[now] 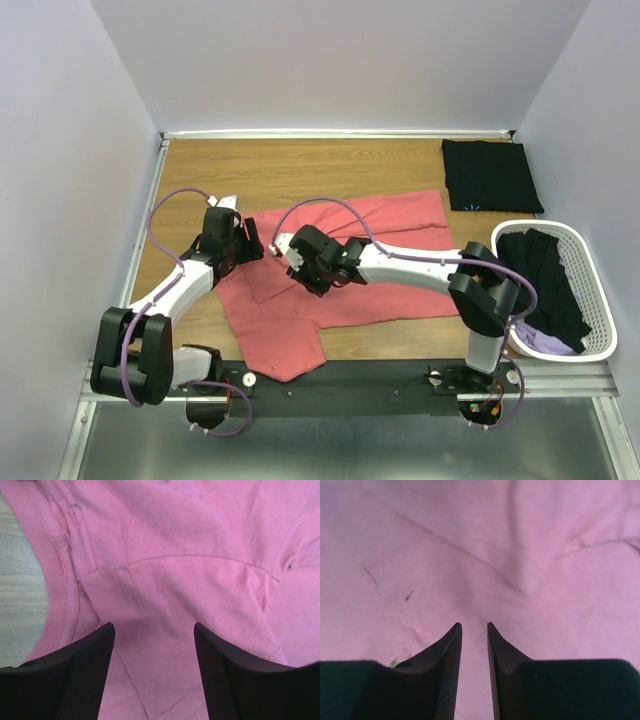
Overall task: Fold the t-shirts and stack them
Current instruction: Fold the tshirt
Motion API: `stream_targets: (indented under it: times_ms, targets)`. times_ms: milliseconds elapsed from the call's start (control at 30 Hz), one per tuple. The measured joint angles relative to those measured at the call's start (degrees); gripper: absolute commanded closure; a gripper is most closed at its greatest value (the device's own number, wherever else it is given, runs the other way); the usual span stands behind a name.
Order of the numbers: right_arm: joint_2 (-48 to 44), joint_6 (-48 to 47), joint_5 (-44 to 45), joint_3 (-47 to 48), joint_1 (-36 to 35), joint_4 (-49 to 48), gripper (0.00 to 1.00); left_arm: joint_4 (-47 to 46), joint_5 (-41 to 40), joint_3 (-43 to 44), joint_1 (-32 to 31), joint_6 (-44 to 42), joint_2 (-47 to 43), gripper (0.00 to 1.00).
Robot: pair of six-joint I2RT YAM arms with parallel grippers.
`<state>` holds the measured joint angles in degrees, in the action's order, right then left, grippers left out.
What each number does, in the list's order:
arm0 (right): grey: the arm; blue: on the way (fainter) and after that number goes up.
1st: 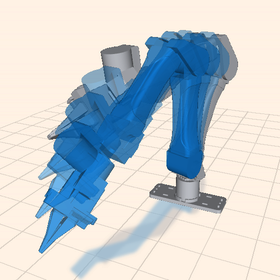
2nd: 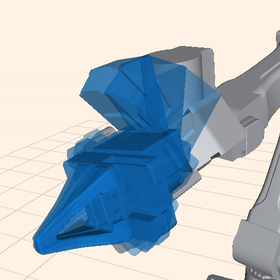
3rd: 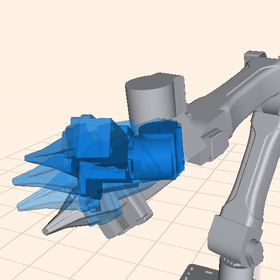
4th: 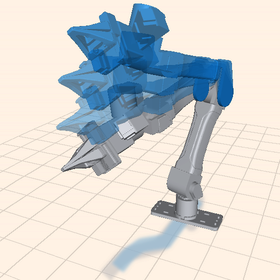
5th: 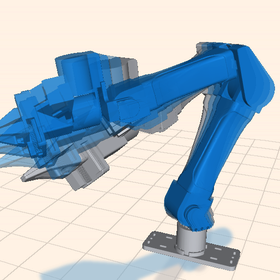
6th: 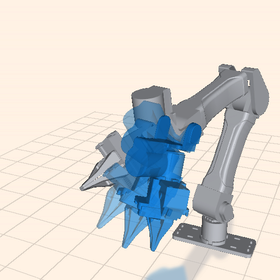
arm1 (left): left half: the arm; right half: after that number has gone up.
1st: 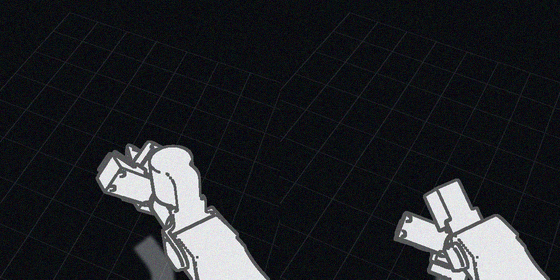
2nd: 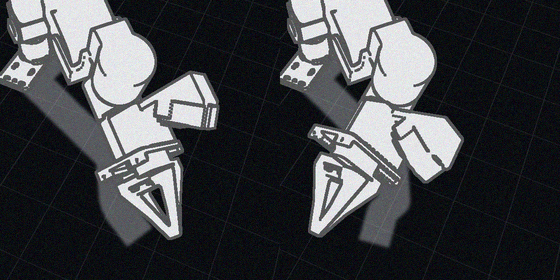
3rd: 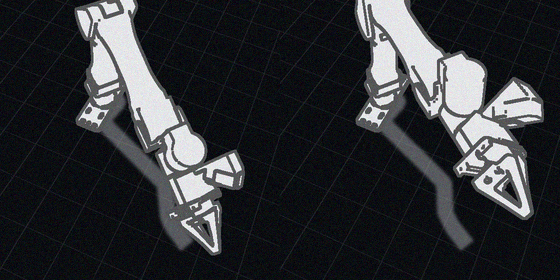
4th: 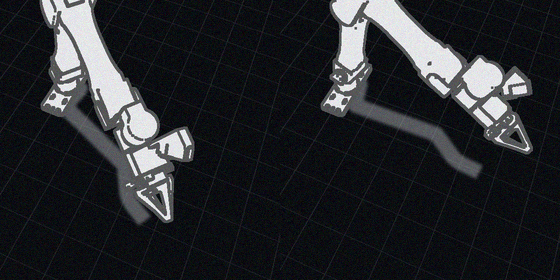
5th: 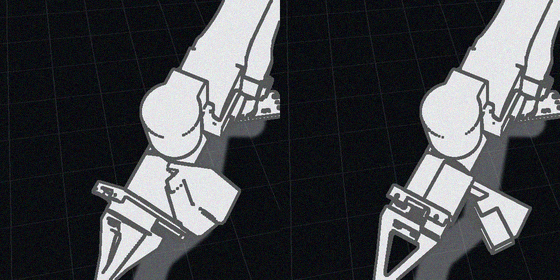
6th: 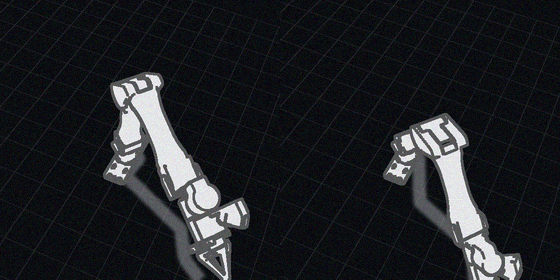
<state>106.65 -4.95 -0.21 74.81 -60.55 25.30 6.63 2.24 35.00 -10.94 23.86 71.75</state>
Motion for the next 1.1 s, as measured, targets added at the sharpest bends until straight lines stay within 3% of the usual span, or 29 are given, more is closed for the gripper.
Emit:
stream_targets:
  times_ms: [200,267,467,767,1100]
  targets:
    - [-6.8,9.66,-0.09,-4.0,5.33,-4.0,0.64,5.77,-3.08,0.0,-0.07,4.76,-5.11,0.31]
    - [-9.07,13.97,0.28,-6.43,8.0,-7.23,0.59,8.61,-4.61,0.0,-0.07,7.63,-8.22,0.32]
    - [-12.83,26.6,-2.47,-17.05,12.74,-17.64,0.58,14.6,-8.04,0.0,-2.29,15.56,-14.32,0.39]
    - [-12.09,38.01,-9.57,-21.07,15.3,-29.49,0.59,18.43,-8.52,-0.46,-6.84,22.08,-8.48,0.46]
    - [-9.22,40.35,-12.96,-22.14,15.65,-33.83,0.59,23.39,-9.51,-0.22,-9.75,23.61,-2.34,0.5]
